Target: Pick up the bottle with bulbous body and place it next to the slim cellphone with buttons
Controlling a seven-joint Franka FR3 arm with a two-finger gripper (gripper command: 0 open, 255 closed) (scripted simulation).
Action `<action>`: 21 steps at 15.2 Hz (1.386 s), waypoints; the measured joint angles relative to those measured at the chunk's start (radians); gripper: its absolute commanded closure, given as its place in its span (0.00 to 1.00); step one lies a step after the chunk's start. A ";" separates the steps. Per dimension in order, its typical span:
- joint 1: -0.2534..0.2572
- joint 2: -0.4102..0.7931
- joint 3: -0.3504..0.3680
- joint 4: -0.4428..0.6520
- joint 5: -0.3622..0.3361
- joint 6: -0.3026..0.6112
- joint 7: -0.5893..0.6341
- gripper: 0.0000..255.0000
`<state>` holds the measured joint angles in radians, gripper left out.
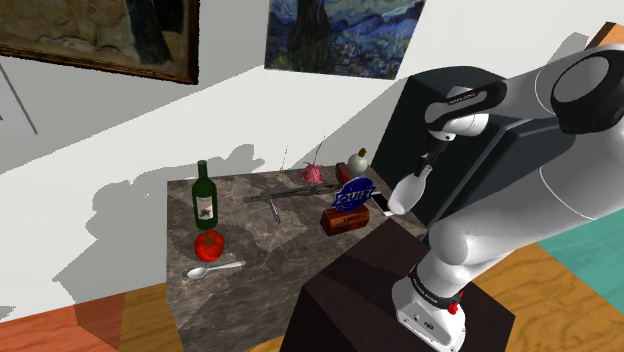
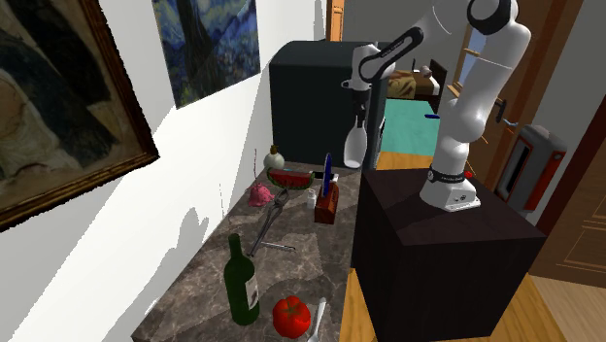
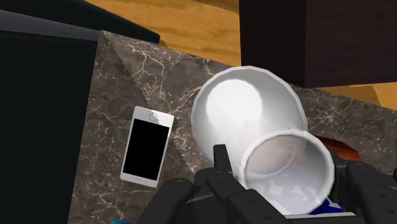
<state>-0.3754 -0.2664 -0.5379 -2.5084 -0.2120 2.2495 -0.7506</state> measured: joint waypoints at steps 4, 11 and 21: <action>0.004 0.047 -0.017 -0.024 0.014 0.069 -0.017 1.00; 0.018 0.135 -0.036 -0.056 0.057 0.182 -0.046 1.00; 0.036 0.281 -0.045 -0.088 0.170 0.341 -0.127 1.00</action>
<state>-0.3395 0.0141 -0.5831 -2.5963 -0.0416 2.5908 -0.8772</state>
